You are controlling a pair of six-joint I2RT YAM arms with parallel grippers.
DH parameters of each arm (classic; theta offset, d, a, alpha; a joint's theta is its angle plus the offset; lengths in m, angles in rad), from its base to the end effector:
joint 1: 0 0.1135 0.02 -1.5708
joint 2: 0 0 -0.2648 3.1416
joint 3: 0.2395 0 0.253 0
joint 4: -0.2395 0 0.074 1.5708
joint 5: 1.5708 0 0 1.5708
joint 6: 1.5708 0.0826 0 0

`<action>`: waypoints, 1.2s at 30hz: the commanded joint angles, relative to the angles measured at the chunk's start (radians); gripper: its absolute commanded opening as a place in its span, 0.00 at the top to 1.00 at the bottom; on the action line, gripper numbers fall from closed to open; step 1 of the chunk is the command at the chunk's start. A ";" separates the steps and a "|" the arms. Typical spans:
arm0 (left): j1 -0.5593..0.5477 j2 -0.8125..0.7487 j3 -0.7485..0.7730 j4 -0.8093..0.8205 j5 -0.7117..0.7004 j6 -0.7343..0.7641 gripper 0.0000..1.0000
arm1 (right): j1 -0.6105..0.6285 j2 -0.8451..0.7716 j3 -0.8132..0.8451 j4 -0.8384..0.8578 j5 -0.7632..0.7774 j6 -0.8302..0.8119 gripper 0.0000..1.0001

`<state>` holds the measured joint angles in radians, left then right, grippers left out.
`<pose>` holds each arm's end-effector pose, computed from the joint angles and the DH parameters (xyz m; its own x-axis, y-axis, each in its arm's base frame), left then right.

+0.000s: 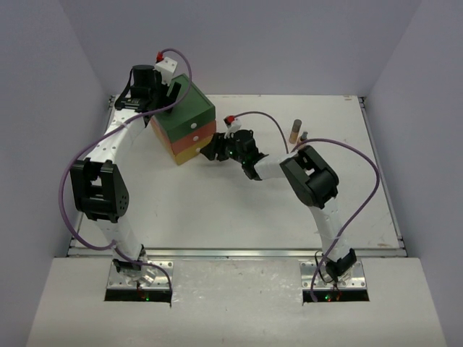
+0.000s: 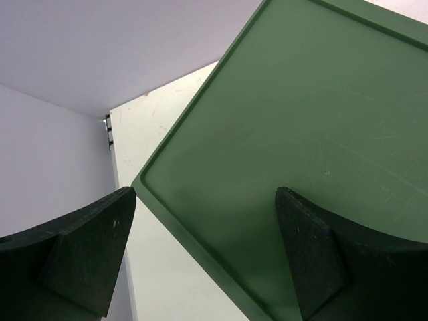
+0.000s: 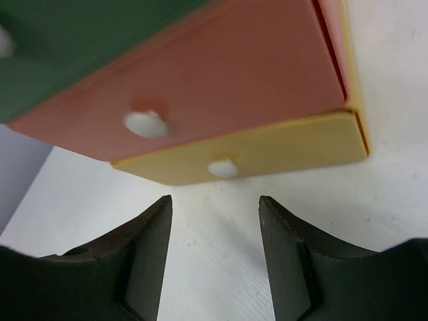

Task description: Organize the makeup

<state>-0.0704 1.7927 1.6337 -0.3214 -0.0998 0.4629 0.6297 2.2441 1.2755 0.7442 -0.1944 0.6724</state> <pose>0.4684 -0.0248 0.3200 -0.4206 0.4751 -0.7729 0.1896 0.8791 0.4372 0.4149 0.3220 0.1175 -0.5954 0.3223 -0.7359 -0.4591 0.6152 0.6409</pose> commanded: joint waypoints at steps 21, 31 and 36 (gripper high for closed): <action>0.007 0.031 -0.033 -0.087 -0.003 0.027 0.13 | 0.053 0.189 0.214 0.103 0.191 0.196 0.57; 0.007 0.028 -0.040 -0.090 -0.011 0.039 0.13 | 0.051 0.181 0.200 0.096 0.235 0.190 0.81; 0.007 0.023 -0.046 -0.093 -0.014 0.045 0.13 | 0.048 0.170 0.188 0.112 0.248 0.159 0.88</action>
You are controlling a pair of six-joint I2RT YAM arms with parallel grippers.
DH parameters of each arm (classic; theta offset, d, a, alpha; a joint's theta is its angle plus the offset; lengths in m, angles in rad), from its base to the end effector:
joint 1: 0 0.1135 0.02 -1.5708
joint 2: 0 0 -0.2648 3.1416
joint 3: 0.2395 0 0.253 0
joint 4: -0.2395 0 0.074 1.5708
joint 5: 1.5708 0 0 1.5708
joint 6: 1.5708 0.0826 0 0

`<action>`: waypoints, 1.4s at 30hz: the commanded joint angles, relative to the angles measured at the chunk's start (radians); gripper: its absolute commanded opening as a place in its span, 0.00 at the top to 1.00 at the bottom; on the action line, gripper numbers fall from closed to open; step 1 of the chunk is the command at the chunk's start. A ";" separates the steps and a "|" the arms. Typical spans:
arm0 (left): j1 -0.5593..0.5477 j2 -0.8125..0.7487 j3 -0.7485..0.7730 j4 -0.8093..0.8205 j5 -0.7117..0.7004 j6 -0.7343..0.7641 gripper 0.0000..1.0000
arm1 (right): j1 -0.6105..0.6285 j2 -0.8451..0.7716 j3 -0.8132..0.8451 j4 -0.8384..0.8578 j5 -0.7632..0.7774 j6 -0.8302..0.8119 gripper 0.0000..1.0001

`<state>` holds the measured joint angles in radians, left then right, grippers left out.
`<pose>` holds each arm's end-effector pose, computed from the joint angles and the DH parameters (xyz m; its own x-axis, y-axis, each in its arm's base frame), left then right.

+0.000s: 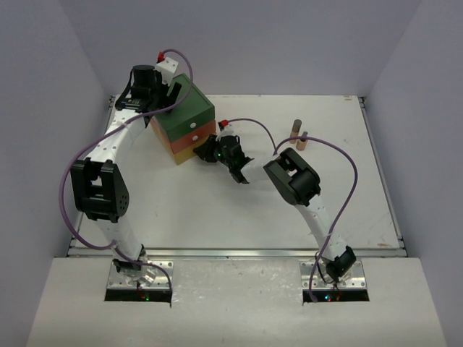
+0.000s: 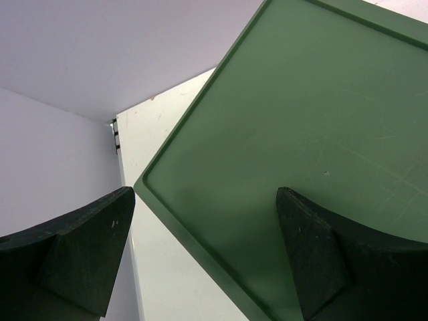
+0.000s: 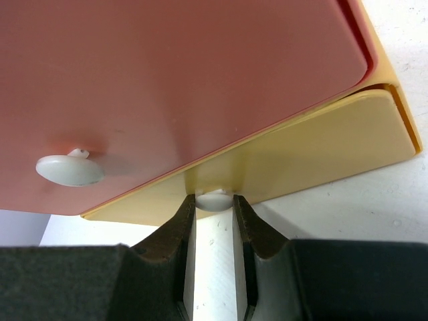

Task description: Organize the makeup

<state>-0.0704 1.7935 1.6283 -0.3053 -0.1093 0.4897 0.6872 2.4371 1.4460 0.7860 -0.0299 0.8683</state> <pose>0.4694 -0.0241 0.3198 -0.4118 0.4978 -0.7633 0.1888 0.8661 0.4629 0.4312 0.3571 0.0804 -0.6029 0.4921 -0.6279 -0.3042 0.5859 0.7512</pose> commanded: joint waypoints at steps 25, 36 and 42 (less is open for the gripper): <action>0.007 0.037 -0.027 -0.118 -0.001 0.022 0.12 | -0.005 -0.438 -0.594 0.092 -0.116 -0.141 0.59; 0.007 0.015 -0.038 -0.127 0.022 0.016 0.12 | -0.015 -0.789 -0.806 -0.012 -0.064 -0.493 0.01; 0.007 0.020 -0.024 -0.130 0.036 0.015 0.11 | -0.133 -1.055 -0.714 -0.560 -0.132 -0.666 0.01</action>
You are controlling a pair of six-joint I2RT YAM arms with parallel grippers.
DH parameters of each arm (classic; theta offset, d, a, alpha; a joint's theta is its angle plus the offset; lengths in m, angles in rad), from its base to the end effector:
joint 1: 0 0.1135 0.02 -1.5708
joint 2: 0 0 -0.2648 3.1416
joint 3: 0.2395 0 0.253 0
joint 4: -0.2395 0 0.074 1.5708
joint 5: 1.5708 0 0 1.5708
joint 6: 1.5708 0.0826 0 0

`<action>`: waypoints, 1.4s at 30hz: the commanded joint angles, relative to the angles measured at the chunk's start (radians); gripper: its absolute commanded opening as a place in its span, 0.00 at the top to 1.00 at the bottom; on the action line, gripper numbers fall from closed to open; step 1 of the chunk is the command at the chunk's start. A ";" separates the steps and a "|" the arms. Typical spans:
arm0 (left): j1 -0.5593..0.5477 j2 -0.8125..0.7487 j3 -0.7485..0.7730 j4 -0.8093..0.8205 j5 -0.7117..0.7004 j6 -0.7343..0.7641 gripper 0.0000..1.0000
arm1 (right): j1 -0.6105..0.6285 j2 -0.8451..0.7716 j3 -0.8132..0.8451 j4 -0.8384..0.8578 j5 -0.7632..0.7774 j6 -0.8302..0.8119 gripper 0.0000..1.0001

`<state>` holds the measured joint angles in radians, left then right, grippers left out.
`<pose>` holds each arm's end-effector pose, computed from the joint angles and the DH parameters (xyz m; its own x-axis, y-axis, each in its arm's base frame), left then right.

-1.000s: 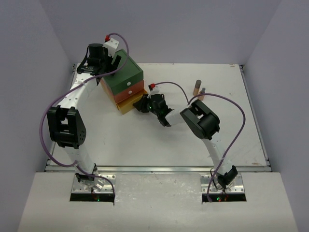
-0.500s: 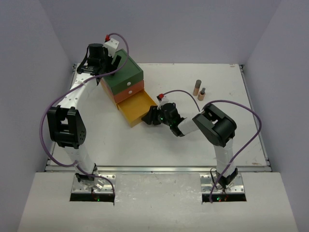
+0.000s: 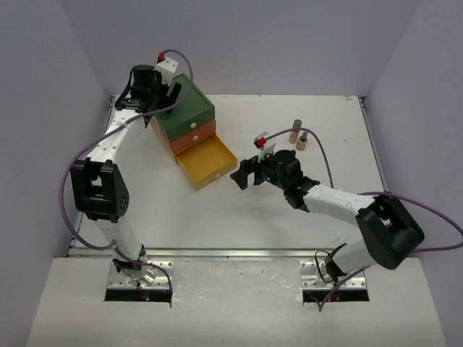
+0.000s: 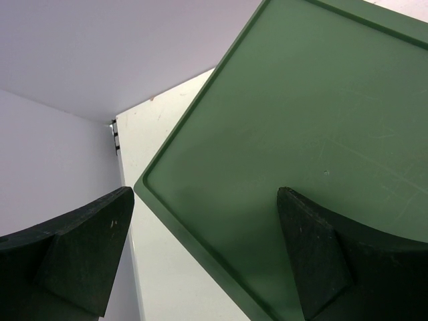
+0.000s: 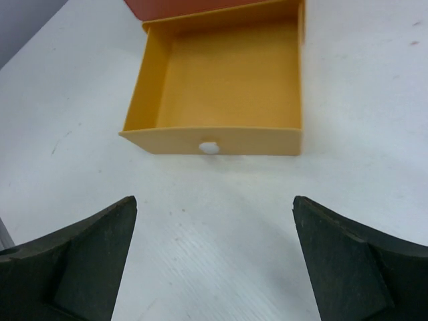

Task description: Organize the makeup

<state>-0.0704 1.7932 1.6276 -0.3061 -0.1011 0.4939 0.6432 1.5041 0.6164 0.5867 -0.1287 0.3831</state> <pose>0.4693 -0.0247 0.3195 -0.4084 0.5016 -0.7626 0.1975 0.8642 0.4627 0.2761 0.2202 0.1787 -0.4790 0.1042 -0.8716 -0.5540 0.7343 0.3923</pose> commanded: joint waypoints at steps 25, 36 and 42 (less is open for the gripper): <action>0.007 0.014 0.002 -0.182 0.020 0.022 0.10 | -0.520 0.462 1.047 -1.005 0.252 -0.257 0.10; 0.007 0.025 0.019 -0.186 0.021 0.022 0.09 | -0.526 0.587 1.138 -1.004 0.163 -0.279 0.33; 0.007 0.024 0.018 -0.190 0.016 0.025 0.09 | -0.527 0.638 1.184 -1.004 0.144 -0.267 0.45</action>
<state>-0.0704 1.7992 1.6562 -0.3534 -0.0856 0.4994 0.1194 2.1191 1.7429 -0.4372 0.0447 0.1201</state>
